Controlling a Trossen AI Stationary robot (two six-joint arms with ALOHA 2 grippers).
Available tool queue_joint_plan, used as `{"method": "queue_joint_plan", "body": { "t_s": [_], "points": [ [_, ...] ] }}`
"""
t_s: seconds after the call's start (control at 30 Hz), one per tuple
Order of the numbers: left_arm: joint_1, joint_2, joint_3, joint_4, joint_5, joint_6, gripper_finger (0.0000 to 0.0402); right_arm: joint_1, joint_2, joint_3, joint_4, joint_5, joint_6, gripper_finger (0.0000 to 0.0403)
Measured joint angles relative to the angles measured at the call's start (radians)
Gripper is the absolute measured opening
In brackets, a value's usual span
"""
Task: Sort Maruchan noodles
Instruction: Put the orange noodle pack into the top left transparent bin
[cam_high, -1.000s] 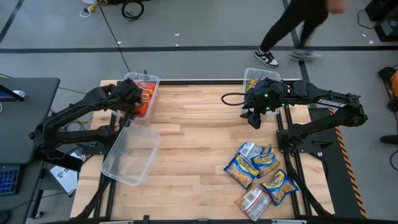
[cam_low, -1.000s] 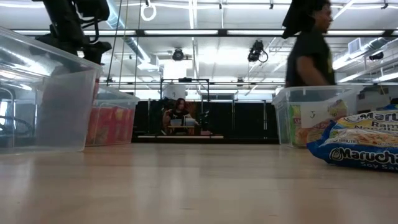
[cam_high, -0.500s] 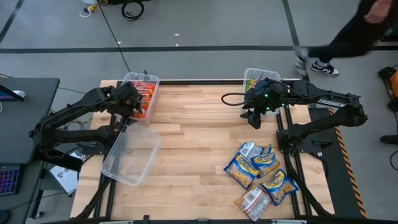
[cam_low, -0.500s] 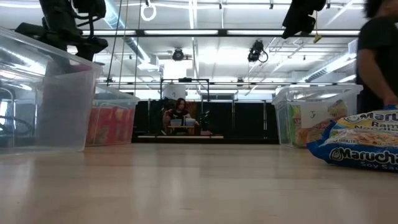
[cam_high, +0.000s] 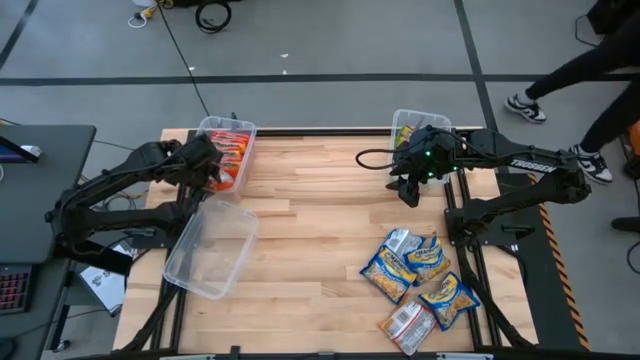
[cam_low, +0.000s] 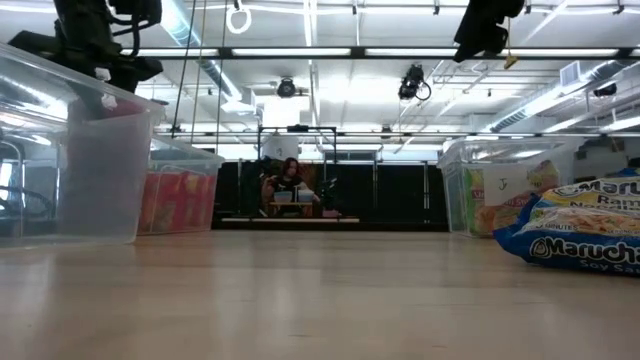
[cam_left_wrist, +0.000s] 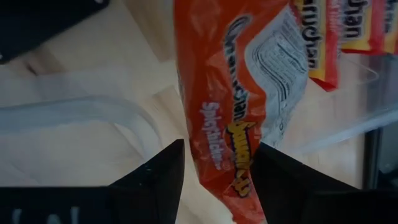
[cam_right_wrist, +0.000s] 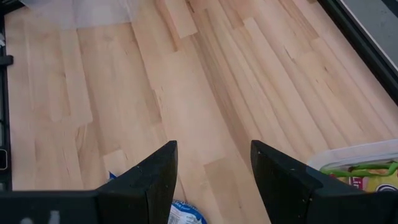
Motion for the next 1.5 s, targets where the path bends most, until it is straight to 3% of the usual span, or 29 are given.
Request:
{"method": "queue_joint_plan", "body": {
  "t_s": [0.53, 0.9, 1.13, 1.3, 1.5],
  "points": [
    [0.000, -0.001, -0.041, 0.007, -0.073, 0.002, 0.0180, 0.002, -0.034, -0.162, 0.015, -0.019, 0.026, 0.0207],
    [0.001, 0.000, 0.025, 0.028, -0.119, 0.155, 0.0218, 0.002, -0.122, -0.162, 0.069, 0.020, -0.173, 0.0207],
    [0.000, -0.001, 0.030, 0.024, -0.085, 0.289, 0.0238, 0.008, -0.126, -0.162, 0.082, 0.035, -0.175, 0.0207],
    [-0.021, -0.033, 0.030, 0.069, -0.096, 0.403, 0.0238, 0.074, -0.126, -0.162, 0.125, 0.030, -0.132, 0.0207],
    [-0.090, -0.114, 0.031, 0.134, -0.127, 0.548, 0.0238, 0.251, -0.095, -0.162, 0.238, 0.052, -0.118, 0.0207]
  ]
}}
